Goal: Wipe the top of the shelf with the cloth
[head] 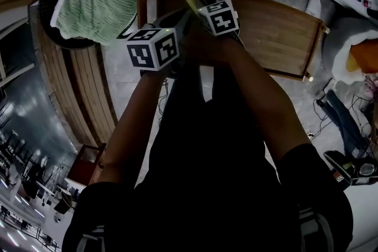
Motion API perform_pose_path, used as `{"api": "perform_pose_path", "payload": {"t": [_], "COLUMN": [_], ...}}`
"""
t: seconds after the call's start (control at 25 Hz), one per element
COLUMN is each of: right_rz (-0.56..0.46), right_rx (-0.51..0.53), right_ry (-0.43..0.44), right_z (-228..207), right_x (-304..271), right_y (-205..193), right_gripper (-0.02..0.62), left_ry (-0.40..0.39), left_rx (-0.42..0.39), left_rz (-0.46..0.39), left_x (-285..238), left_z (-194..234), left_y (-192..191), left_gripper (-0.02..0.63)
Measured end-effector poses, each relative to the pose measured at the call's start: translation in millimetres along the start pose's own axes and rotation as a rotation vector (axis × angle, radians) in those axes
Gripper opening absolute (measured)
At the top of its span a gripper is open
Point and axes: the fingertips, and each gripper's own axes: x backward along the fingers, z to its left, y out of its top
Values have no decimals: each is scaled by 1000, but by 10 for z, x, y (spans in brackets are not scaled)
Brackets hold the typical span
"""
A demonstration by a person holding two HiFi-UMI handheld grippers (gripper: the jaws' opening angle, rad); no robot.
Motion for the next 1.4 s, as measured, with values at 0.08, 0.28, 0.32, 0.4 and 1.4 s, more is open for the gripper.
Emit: {"api": "perform_pose_path", "payload": {"t": [0.08, 0.28, 0.32, 0.4, 1.4], "right_rz": [-1, -24, -26, -27, -53], "right_rx": [-7, -22, -25, -29, -108], "right_ry": [-11, -37, -41, -48, -181], "right_z": [-82, -279, -319, -394, -1620], "right_x": [69, 205, 233, 286, 1291], "right_y": [-32, -106, -127, -163, -737], "right_gripper": [48, 48, 48, 48, 48], "left_ry": [-6, -22, -24, -30, -121], "left_rx": [-4, -14, -16, -19, -84], "left_rz": [7, 23, 25, 27, 141], "left_x": [-43, -142, -168, -216, -1041], "left_z": [-64, -223, -258, -327, -1314], "left_y": [-40, -126, -138, -156, -650], "left_gripper": [11, 11, 11, 11, 12]}}
